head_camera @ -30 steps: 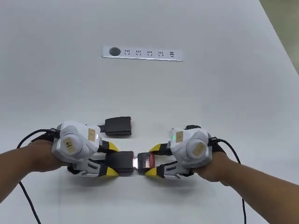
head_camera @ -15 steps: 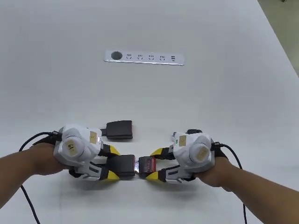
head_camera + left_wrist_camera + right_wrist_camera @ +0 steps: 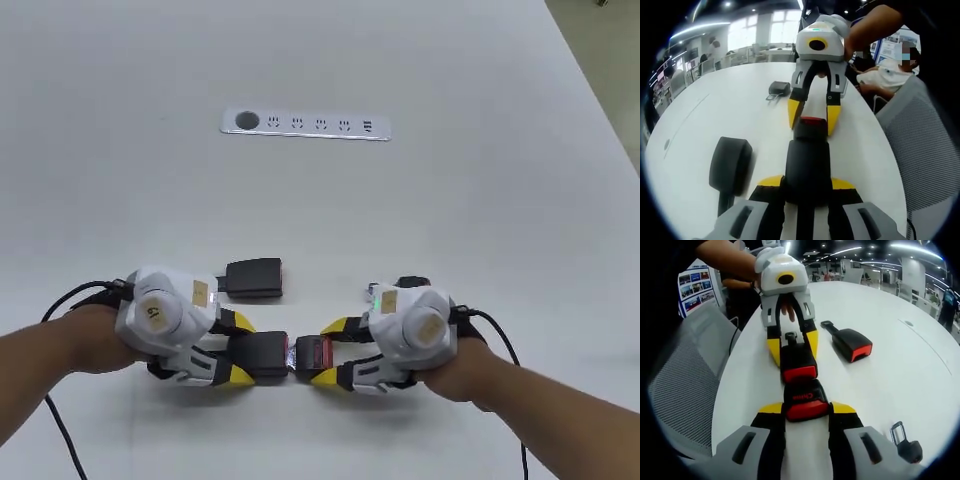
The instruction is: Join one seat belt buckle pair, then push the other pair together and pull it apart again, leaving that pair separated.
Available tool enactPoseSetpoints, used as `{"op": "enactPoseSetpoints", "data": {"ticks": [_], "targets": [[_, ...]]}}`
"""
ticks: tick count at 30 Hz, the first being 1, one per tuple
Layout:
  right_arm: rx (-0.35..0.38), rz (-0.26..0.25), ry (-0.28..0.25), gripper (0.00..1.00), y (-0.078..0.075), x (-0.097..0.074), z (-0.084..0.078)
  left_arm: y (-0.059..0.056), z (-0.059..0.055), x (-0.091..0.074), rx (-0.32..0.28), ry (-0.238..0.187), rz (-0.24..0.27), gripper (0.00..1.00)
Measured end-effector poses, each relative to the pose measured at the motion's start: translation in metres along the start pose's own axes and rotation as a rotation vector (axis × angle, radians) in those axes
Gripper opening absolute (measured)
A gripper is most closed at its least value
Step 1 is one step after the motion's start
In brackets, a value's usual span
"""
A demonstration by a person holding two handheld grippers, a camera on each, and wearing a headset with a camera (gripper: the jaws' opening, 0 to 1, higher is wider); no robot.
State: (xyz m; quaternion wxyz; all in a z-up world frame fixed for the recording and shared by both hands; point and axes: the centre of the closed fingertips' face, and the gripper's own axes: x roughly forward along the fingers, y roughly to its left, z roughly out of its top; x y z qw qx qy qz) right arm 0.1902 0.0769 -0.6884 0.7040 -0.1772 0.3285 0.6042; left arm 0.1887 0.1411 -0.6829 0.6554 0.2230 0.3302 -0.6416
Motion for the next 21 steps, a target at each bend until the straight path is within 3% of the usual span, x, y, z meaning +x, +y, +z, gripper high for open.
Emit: {"op": "enactPoseSetpoints", "data": {"ticks": [9, 12, 14, 19, 20, 21], "targets": [[-0.006, -0.022, -0.003, 0.32, 0.002, 0.001, 0.0, 0.0, -0.003, 0.0, 0.015, 0.019, -0.006, 0.33], [0.033, -0.02, -0.018, 0.33, 0.005, 0.002, 0.001, -0.001, -0.005, 0.001, 0.036, 0.037, -0.002, 0.34], [0.016, -0.027, -0.02, 0.33, 0.003, 0.002, -0.001, 0.0, -0.007, 0.001, 0.104, 0.068, 0.017, 0.34], [0.024, -0.066, -0.008, 0.34, 0.006, 0.001, 0.0, -0.001, -0.007, 0.004, 0.09, 0.087, 0.045, 0.35], [0.029, -0.083, -0.012, 0.34, 0.004, -0.001, 0.0, 0.003, -0.01, 0.002, 0.047, 0.101, 0.081, 0.36], [0.087, -0.099, -0.068, 0.35, 0.004, -0.005, 0.009, 0.005, -0.01, 0.0, 0.044, 0.103, 0.098, 0.37]]}}
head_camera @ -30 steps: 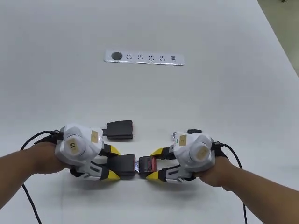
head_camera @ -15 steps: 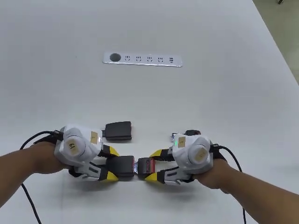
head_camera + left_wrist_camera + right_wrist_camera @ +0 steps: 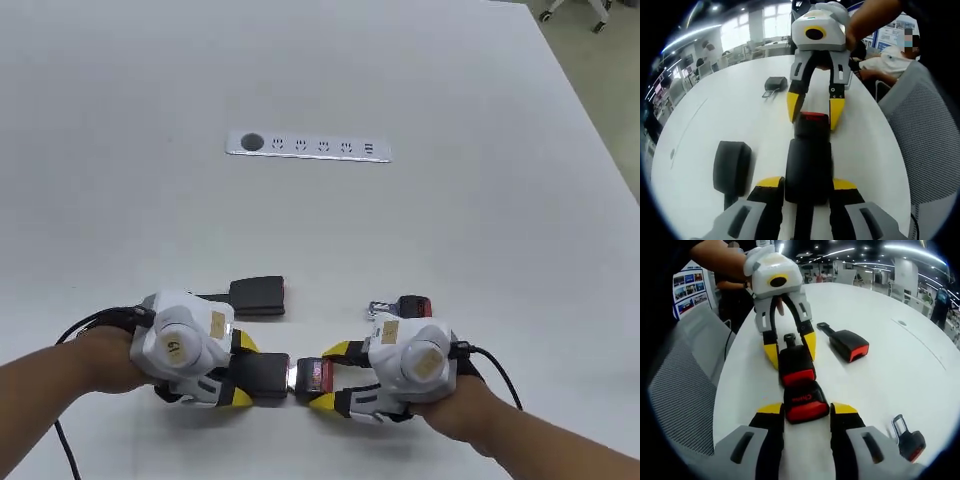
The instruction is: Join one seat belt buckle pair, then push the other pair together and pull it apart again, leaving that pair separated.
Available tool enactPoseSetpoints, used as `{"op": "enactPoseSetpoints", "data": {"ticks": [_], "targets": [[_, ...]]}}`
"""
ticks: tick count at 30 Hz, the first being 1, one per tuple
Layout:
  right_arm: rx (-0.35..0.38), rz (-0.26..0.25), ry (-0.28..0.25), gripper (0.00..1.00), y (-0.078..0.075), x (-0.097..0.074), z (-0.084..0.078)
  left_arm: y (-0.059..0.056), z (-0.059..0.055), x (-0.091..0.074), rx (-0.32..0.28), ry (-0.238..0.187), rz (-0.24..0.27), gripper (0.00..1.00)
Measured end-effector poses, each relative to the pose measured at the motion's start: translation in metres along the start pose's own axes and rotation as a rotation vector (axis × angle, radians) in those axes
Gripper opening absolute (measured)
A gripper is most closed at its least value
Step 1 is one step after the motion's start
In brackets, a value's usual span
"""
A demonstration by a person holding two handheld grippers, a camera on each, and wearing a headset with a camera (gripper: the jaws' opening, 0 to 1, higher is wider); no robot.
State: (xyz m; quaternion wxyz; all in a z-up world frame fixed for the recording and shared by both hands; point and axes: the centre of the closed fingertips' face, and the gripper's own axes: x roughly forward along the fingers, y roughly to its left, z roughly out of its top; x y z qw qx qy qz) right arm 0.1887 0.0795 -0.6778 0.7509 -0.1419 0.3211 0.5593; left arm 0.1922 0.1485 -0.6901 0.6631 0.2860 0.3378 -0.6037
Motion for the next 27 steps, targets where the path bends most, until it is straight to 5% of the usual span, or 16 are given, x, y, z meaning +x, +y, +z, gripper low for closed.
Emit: {"op": "enactPoseSetpoints", "data": {"ticks": [2, 6, 8, 10, 12, 19, 21, 23, 27], "targets": [[-0.007, -0.063, -0.072, 0.45, -0.009, -0.011, 0.013, -0.003, 0.014, -0.01, 0.048, -0.084, -0.005, 0.39], [0.045, -0.122, -0.121, 0.57, -0.02, -0.039, 0.021, 0.006, 0.017, -0.033, -0.034, -0.135, 0.061, 0.58], [0.029, -0.17, -0.12, 0.57, -0.034, -0.055, 0.017, 0.012, 0.015, -0.045, -0.049, -0.138, 0.095, 0.65], [0.058, -0.184, -0.132, 0.59, -0.046, -0.07, 0.012, 0.032, 0.012, -0.059, 0.063, -0.122, 0.201, 0.68], [0.053, -0.235, -0.111, 0.66, -0.064, -0.088, 0.005, 0.04, 0.011, -0.068, -0.025, -0.141, 0.212, 0.68], [0.052, -0.239, -0.062, 0.69, -0.101, -0.116, -0.008, 0.077, 0.023, -0.078, -0.062, -0.173, 0.236, 0.68], [0.054, -0.233, -0.051, 0.69, -0.109, -0.118, -0.01, 0.083, 0.027, -0.075, -0.043, -0.165, 0.228, 0.65], [0.044, -0.21, -0.011, 0.7, -0.115, -0.115, -0.019, 0.092, 0.03, -0.069, 0.058, -0.121, 0.237, 0.6], [0.055, -0.172, 0.015, 0.71, -0.121, -0.107, -0.026, 0.104, 0.042, -0.057, 0.026, -0.146, 0.219, 0.59]]}}
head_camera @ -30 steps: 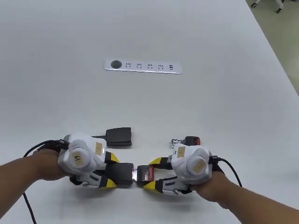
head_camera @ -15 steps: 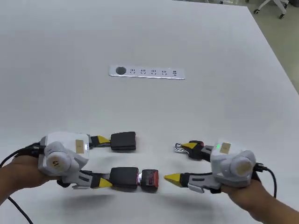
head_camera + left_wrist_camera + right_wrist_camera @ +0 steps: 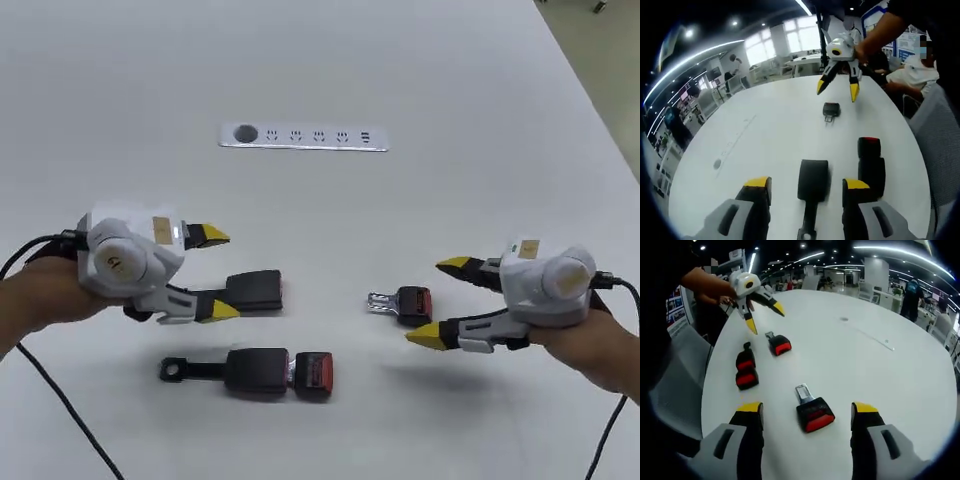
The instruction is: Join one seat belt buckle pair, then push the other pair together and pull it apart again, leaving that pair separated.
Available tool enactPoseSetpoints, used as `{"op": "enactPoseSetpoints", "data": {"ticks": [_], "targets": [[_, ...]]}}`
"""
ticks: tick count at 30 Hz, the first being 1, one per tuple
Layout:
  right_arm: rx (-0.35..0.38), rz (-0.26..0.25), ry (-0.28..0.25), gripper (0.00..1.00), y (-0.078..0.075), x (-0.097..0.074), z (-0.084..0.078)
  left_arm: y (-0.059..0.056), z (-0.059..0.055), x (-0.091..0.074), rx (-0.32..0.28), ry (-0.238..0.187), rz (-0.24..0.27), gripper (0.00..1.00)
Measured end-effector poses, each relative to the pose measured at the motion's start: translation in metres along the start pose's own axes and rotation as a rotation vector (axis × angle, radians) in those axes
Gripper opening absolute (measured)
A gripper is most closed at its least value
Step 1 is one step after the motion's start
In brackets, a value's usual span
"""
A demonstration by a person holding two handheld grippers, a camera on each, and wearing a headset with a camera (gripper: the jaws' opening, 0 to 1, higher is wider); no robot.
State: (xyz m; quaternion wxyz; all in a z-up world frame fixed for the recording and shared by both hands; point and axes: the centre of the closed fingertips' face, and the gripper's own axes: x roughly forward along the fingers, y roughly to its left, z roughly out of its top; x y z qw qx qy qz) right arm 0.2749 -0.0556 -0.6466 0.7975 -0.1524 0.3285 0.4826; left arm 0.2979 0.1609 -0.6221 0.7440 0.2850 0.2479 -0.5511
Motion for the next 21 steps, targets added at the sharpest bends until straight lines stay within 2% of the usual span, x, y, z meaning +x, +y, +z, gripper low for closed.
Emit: {"op": "enactPoseSetpoints", "data": {"ticks": [1, 4, 6, 8, 9, 11, 12, 13, 14, 16, 17, 18, 19, 20, 21], "targets": [[-0.003, 0.015, 0.017, 0.71, -0.001, 0.002, -0.003, 0.0, -0.002, 0.006, 0.011, 0.017, -0.015, 0.59], [0.011, 0.032, 0.015, 0.7, -0.005, 0.006, -0.003, 0.003, -0.009, 0.018, -0.02, 0.021, -0.044, 0.6], [0.027, 0.041, 0.028, 0.69, -0.009, 0.01, -0.01, 0.003, -0.013, 0.024, -0.064, 0.016, -0.06, 0.62], [0.021, 0.056, 0.038, 0.69, -0.005, 0.012, -0.012, 0.005, -0.026, 0.031, -0.075, 0.048, -0.064, 0.63], [0.016, 0.059, 0.063, 0.7, -0.008, 0.015, -0.019, -0.001, -0.031, 0.034, -0.113, 0.063, -0.101, 0.62], [0.029, 0.072, 0.071, 0.67, -0.008, 0.015, -0.023, -0.006, -0.032, 0.04, -0.082, 0.058, -0.126, 0.62], [0.029, 0.075, 0.071, 0.66, -0.008, 0.016, -0.024, -0.009, -0.033, 0.043, -0.086, 0.064, -0.137, 0.61], [0.023, 0.081, 0.079, 0.67, -0.01, 0.018, -0.029, -0.013, -0.035, 0.044, -0.085, 0.075, -0.157, 0.61], [0.028, 0.087, 0.083, 0.69, -0.01, 0.019, -0.032, -0.013, -0.035, 0.045, -0.083, 0.073, -0.154, 0.61], [0.005, 0.102, 0.116, 0.67, -0.007, 0.02, -0.038, -0.012, -0.038, 0.05, -0.071, 0.083, -0.148, 0.59], [0.006, 0.108, 0.119, 0.66, -0.006, 0.022, -0.041, -0.014, -0.037, 0.05, -0.089, 0.069, -0.165, 0.57], [0.031, 0.093, 0.15, 0.65, -0.007, 0.021, -0.049, -0.017, -0.037, 0.051, -0.096, 0.064, -0.184, 0.55], [-0.026, 0.095, 0.101, 0.65, -0.01, 0.024, -0.038, -0.015, -0.048, 0.051, -0.083, 0.104, -0.175, 0.55], [-0.015, 0.11, 0.107, 0.65, -0.008, 0.024, -0.036, -0.017, -0.036, 0.056, -0.021, 0.032, -0.198, 0.55], [-0.005, 0.109, 0.104, 0.65, -0.009, 0.024, -0.034, -0.017, -0.042, 0.055, -0.063, 0.071, -0.182, 0.54]]}}
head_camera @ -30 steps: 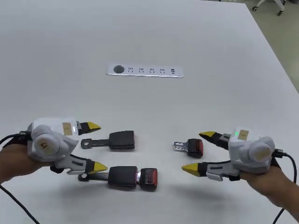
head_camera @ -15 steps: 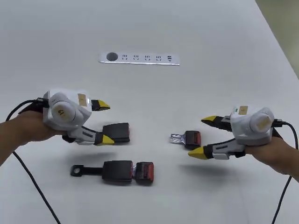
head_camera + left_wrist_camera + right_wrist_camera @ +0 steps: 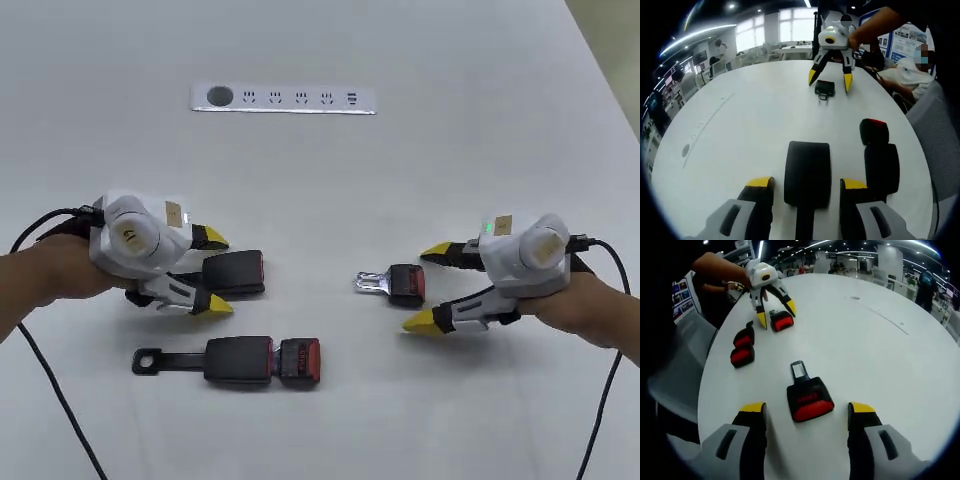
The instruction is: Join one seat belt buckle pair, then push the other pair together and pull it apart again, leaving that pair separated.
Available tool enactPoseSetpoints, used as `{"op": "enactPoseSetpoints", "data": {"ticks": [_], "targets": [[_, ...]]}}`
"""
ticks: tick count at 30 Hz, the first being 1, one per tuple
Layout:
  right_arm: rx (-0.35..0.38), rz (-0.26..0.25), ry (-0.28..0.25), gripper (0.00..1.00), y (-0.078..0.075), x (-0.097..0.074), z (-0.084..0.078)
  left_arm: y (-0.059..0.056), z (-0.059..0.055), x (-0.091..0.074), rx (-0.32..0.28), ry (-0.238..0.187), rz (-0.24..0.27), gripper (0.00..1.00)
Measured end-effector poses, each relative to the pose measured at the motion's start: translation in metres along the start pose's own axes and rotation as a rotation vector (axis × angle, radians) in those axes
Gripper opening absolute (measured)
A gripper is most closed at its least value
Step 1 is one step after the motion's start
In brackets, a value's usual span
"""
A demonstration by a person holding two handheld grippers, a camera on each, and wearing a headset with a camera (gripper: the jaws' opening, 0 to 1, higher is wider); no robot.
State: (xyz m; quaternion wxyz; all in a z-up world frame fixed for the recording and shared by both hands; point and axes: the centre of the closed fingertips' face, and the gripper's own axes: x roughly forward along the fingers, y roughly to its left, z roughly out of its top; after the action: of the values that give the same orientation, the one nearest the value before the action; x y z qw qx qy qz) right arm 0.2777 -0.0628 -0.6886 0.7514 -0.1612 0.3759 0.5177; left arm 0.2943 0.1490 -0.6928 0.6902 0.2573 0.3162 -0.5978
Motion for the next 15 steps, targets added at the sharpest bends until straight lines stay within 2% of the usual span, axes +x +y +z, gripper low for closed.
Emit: {"op": "enactPoseSetpoints", "data": {"ticks": [2, 4, 6, 8, 11, 13, 15], "targets": [[-0.055, -0.007, 0.009, 0.63, 0.0, 0.006, 0.0, -0.002, -0.002, -0.003, 0.007, 0.007, -0.005, 0.49], [-0.037, 0.018, -0.004, 0.6, 0.006, 0.007, 0.003, -0.005, -0.002, -0.003, 0.018, 0.001, -0.016, 0.44], [-0.039, 0.016, -0.007, 0.59, 0.004, 0.006, 0.005, -0.004, -0.002, -0.003, 0.016, -0.005, -0.014, 0.44], [-0.099, 0.017, 0.011, 0.53, 0.006, 0.006, 0.003, -0.003, -0.001, -0.003, 0.017, -0.005, -0.019, 0.44], [-0.091, 0.018, 0.021, 0.49, 0.004, 0.005, 0.003, -0.003, -0.002, -0.003, 0.028, 0.007, -0.035, 0.35], [-0.137, -0.016, 0.04, 0.42, -0.003, 0.005, 0.001, -0.002, 0.0, -0.002, 0.045, 0.001, -0.042, 0.34], [-0.157, -0.006, 0.041, 0.36, -0.002, 0.007, 0.001, -0.002, 0.0, -0.002, 0.057, 0.005, -0.054, 0.34]]}}
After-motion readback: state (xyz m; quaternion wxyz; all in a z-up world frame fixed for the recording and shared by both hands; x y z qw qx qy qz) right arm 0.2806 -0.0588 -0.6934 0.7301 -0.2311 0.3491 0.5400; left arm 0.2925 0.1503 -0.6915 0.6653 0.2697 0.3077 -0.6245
